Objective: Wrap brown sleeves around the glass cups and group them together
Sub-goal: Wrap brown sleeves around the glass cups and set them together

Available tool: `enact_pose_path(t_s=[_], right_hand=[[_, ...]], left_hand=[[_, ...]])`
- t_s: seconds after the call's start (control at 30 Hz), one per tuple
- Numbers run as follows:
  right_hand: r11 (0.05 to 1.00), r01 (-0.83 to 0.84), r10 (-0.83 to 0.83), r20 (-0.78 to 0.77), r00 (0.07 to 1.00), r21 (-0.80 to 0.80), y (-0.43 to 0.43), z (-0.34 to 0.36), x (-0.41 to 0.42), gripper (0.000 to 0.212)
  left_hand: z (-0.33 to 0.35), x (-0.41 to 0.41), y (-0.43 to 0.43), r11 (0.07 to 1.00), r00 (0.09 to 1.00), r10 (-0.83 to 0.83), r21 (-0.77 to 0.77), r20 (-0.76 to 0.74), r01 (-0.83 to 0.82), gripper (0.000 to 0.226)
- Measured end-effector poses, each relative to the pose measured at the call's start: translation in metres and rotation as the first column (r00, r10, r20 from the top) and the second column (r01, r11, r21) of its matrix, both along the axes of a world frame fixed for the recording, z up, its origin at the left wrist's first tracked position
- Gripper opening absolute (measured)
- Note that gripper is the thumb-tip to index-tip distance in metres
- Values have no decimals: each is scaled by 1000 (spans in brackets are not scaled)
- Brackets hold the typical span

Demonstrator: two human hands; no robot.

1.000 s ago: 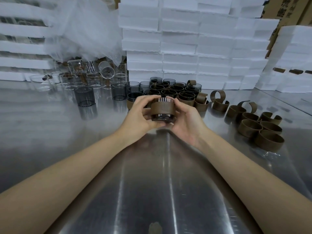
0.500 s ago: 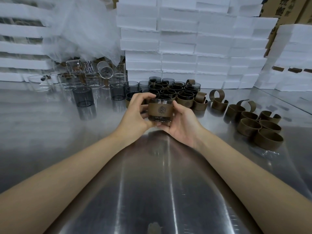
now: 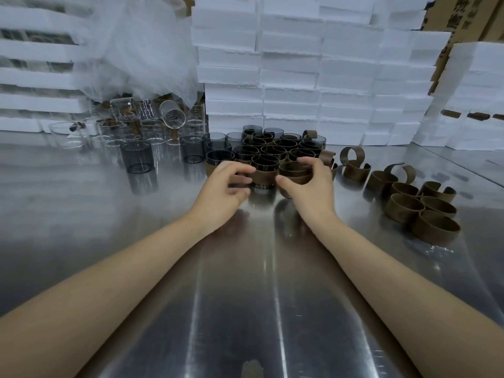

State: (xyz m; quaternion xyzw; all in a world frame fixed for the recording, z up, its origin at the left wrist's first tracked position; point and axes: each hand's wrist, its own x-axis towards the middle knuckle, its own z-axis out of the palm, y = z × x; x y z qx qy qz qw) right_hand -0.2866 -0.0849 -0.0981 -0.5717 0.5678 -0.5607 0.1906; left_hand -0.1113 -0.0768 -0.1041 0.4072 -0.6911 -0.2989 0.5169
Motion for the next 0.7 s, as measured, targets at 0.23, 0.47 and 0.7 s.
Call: enact_pose_path(t_s=[0.23,0.47,0.7], right_hand=[[994,-36,27,77,997,108,-12,-2,-24,65],[994,47,-34,-125,992,99,-13,-5,-27,49],[996,8,0,-83,997,90,-16,-11,-30,11]], left_hand=[[-4,7,-12,991,992,124,59,-34,-122,39],[-5,53,-36,787,752,598,-29,277,-616,20],[2,85,-62,684,560,633,-46,534,-728,32]])
